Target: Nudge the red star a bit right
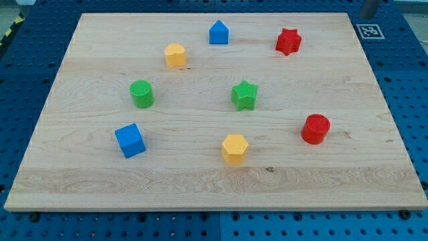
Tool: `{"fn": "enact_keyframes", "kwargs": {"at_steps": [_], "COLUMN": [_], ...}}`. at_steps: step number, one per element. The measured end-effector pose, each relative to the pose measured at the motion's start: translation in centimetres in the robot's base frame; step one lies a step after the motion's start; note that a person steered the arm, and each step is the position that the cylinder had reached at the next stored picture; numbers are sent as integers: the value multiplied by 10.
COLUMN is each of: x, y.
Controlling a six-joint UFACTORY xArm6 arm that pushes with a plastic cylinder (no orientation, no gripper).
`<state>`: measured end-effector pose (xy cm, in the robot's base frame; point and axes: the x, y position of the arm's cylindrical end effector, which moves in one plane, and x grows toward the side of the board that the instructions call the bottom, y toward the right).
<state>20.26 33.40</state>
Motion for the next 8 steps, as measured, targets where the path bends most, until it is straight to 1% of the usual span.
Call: {"fn": "enact_keyframes", "kwargs": {"at_steps": [3, 4, 5, 6, 8], "x": [3, 27, 41, 41, 40], "y": [-4, -60, -126, -126, -145]}}
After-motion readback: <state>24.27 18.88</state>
